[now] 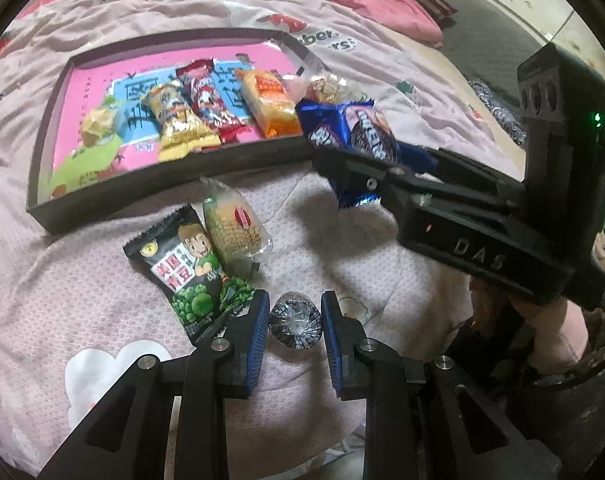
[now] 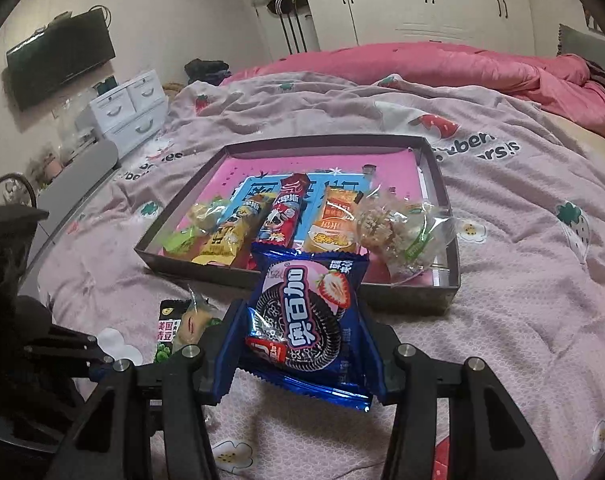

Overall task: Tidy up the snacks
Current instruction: 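Lift and carry brown candy and Oreo bag over the tray with both grippers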

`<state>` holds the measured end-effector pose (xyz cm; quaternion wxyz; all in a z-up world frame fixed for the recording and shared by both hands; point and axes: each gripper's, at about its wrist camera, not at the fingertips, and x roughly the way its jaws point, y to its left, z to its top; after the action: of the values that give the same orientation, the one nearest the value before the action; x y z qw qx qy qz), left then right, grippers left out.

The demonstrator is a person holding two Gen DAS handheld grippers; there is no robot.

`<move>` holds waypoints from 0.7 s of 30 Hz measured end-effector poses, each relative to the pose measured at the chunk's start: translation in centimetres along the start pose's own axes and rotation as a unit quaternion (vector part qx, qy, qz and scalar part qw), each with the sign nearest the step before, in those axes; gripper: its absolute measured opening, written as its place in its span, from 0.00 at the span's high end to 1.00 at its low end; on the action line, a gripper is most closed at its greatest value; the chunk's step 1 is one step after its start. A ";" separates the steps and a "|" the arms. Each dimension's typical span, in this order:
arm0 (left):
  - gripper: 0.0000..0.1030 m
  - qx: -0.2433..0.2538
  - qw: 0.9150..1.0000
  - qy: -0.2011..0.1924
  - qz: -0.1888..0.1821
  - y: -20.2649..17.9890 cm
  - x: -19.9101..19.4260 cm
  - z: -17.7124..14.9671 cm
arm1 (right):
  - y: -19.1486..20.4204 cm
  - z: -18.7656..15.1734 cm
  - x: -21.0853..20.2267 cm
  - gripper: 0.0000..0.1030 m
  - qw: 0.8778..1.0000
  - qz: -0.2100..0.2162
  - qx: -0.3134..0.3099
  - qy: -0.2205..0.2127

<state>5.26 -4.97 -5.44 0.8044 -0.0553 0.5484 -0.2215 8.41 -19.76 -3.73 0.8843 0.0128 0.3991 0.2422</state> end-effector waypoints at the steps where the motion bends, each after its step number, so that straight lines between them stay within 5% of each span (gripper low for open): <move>1: 0.74 0.000 1.000 0.003 0.001 0.0 0.1 -0.1 | 0.0 0.0 0.0 0.50 1.000 0.001 0.001 0.001; 21: 0.75 0.010 0.999 0.044 0.021 -0.4 3.2 -0.9 | -0.2 0.1 -0.5 0.50 1.000 0.000 0.008 -0.014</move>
<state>5.27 -6.55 -8.43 0.7842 -0.0261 0.5824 -0.2125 8.33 -20.16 -3.39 0.8897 0.0236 0.3885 0.2385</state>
